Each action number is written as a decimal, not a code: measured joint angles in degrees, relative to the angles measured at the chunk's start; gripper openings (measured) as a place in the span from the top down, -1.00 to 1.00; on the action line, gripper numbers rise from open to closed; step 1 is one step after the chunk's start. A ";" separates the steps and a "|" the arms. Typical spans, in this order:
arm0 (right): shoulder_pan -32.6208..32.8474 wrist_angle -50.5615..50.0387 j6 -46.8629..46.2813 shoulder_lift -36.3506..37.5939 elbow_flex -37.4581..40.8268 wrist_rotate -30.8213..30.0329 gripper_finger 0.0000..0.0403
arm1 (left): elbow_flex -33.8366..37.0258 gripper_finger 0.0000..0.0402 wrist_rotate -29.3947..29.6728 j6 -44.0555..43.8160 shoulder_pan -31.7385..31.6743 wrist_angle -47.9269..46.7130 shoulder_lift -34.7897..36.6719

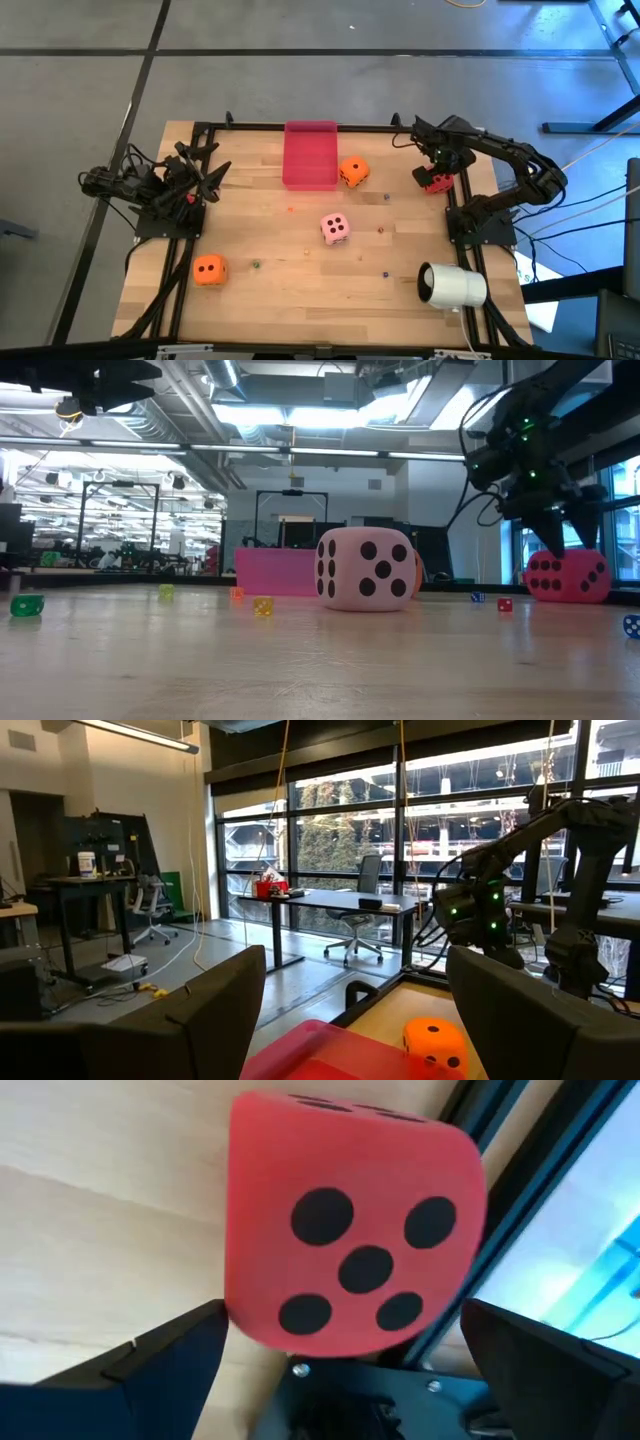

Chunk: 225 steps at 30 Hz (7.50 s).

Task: Pick & Place Dice
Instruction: Put the large red dice into the bin

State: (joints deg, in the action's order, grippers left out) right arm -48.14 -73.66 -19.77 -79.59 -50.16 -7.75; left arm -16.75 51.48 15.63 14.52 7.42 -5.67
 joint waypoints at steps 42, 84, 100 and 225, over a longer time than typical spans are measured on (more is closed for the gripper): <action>2.33 2.56 -16.71 3.40 -6.08 -0.23 -0.99 | 0.00 -0.52 -0.20 -2.98 0.00 -2.95 0.00; 14.79 14.02 -26.91 1.86 -0.56 0.28 -0.99 | 0.00 -0.52 -0.19 -3.03 0.01 -3.25 0.00; 18.03 18.91 -31.93 1.99 6.41 -3.46 -0.99 | 0.00 -0.52 -0.17 -3.03 0.02 -3.43 0.00; 25.39 84.44 38.47 -29.68 -19.97 11.16 -0.98 | -30.16 -0.52 -28.49 -8.49 -50.75 9.83 -84.96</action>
State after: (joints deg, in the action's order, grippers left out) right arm -22.75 10.78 18.70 -109.27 -70.13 3.41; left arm -46.92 22.99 7.14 -36.22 17.25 -90.63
